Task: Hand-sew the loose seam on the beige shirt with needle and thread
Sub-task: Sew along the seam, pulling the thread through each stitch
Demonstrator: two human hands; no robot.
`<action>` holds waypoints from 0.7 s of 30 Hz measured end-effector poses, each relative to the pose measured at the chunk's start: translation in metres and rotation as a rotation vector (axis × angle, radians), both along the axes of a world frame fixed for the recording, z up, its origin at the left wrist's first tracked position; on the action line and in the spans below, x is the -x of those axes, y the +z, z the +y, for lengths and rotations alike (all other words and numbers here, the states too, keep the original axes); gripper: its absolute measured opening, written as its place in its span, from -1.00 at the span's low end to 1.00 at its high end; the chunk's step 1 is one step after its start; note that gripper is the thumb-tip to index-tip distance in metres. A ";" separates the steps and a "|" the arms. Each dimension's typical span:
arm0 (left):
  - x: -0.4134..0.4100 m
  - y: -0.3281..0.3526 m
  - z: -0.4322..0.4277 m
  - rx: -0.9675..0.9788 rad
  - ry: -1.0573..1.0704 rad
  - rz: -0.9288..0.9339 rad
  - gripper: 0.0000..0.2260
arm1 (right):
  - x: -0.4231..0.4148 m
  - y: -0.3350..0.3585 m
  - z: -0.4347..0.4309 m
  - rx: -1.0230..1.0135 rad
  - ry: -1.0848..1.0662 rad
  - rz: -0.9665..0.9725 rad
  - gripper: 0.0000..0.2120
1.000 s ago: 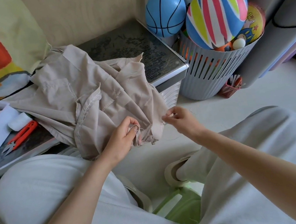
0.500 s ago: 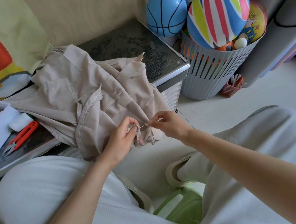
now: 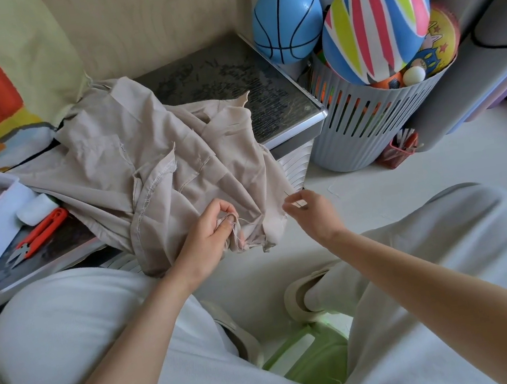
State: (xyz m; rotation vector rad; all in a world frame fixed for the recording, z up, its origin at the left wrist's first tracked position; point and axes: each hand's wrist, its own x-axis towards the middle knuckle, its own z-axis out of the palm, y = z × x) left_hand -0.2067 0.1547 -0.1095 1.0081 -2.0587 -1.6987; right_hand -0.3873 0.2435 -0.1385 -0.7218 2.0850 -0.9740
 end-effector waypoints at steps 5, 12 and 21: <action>0.000 -0.001 -0.001 -0.007 -0.010 0.022 -0.90 | -0.022 0.023 -0.007 0.207 0.256 -0.200 -0.80; 0.000 -0.008 -0.005 -0.034 0.014 0.006 -0.94 | -0.036 0.024 -0.018 0.171 0.304 -0.239 -0.82; 0.001 -0.002 0.000 -0.017 0.001 0.028 -0.85 | -0.008 0.001 -0.015 -0.037 0.013 0.009 -0.89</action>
